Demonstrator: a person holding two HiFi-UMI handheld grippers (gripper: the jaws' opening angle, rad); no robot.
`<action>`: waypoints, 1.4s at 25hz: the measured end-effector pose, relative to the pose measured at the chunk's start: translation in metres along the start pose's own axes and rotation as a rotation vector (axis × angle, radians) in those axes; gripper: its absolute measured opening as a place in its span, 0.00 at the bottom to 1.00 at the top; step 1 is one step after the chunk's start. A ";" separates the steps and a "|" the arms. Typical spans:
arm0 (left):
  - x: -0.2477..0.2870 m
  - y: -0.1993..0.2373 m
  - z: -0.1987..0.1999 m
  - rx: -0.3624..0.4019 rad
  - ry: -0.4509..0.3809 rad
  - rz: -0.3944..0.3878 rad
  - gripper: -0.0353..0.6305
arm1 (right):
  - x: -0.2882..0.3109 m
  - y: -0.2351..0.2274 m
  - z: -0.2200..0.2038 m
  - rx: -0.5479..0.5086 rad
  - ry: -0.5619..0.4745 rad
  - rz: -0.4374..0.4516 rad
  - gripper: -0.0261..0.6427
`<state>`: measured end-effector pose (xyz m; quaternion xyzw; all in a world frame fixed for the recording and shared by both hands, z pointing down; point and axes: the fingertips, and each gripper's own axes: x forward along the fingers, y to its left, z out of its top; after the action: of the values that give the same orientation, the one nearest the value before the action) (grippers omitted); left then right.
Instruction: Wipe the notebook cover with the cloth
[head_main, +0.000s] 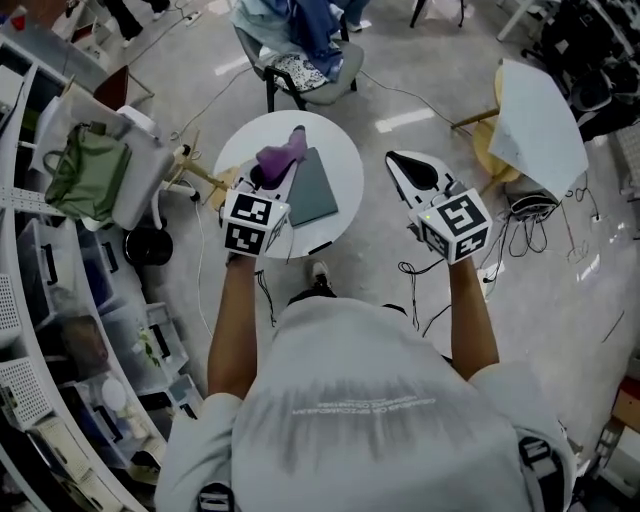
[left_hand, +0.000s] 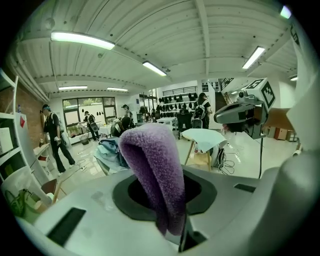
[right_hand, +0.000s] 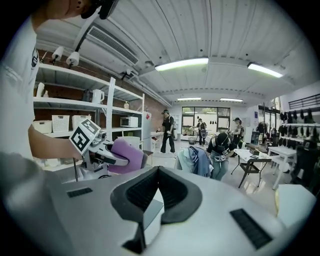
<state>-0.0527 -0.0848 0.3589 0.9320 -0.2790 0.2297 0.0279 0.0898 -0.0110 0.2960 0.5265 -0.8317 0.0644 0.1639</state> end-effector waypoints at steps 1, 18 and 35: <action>0.005 0.005 -0.002 -0.004 0.006 -0.006 0.18 | 0.006 -0.003 -0.002 0.008 0.008 0.000 0.04; 0.095 0.044 -0.034 -0.091 0.163 0.167 0.17 | 0.077 -0.087 -0.045 0.037 0.131 0.210 0.04; 0.210 0.055 -0.138 -0.228 0.394 0.198 0.17 | 0.146 -0.130 -0.126 0.048 0.270 0.306 0.04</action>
<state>0.0166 -0.2129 0.5713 0.8282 -0.3821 0.3756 0.1644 0.1745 -0.1574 0.4556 0.3842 -0.8708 0.1783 0.2497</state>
